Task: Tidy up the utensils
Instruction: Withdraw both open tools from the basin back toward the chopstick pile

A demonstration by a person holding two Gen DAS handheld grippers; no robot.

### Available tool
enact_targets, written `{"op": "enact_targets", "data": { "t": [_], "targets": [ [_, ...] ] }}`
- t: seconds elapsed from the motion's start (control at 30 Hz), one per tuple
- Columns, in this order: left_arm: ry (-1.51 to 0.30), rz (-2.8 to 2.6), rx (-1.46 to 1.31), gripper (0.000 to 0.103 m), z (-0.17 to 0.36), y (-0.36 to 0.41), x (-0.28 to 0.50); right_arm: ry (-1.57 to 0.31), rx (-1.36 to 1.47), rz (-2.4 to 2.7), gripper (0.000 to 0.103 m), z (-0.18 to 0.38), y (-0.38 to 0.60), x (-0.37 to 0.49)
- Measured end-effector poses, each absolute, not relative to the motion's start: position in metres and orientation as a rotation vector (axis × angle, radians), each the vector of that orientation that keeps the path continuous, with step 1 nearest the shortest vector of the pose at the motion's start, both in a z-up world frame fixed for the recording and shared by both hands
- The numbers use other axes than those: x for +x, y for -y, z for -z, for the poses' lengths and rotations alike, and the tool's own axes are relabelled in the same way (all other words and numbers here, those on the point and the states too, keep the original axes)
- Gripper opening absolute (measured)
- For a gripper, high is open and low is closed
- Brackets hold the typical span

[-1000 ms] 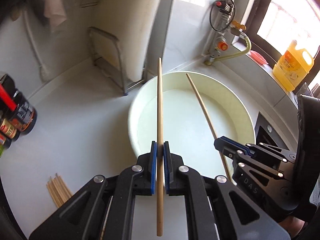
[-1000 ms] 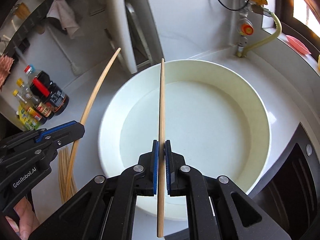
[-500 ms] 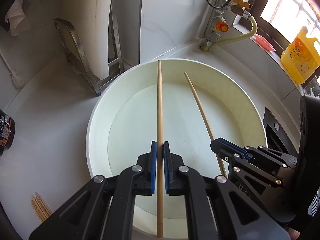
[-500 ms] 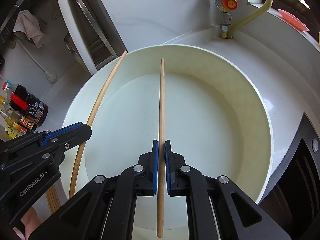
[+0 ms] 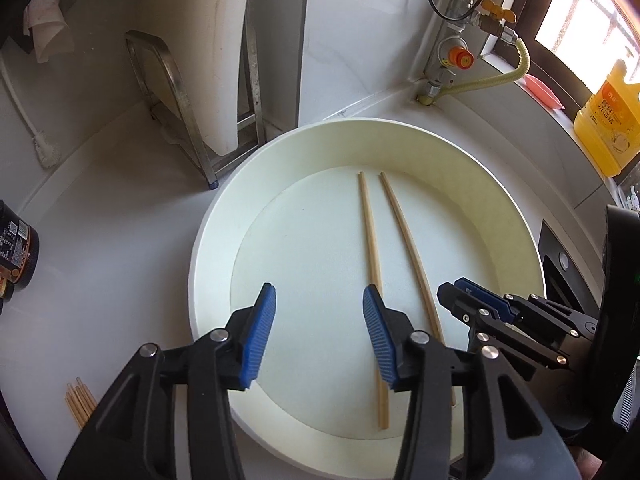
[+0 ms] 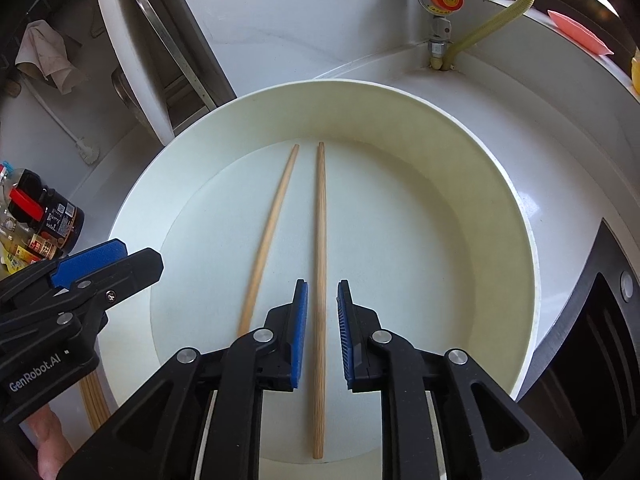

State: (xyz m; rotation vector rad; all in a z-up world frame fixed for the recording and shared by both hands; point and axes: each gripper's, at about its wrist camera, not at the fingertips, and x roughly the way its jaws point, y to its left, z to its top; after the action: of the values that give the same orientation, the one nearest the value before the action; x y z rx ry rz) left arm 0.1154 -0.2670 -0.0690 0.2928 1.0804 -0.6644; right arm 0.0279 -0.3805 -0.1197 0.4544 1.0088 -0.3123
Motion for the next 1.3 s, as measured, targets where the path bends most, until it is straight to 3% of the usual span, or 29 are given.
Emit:
{"op": "enact_targets", "data": {
  "t": [0.63,1.3],
  "targets": [
    [-1.076,0.477,0.238,0.053,0.044,0.137,0.092,-0.989,0.369,0.200,0.025,0.085,0.311,0.004],
    [-1.086,0.183,0.082,0.060,0.049,-0.034,0.055,-1.032,0.162,-0.094,0.030,0.068,0.155,0.011]
  ]
}}
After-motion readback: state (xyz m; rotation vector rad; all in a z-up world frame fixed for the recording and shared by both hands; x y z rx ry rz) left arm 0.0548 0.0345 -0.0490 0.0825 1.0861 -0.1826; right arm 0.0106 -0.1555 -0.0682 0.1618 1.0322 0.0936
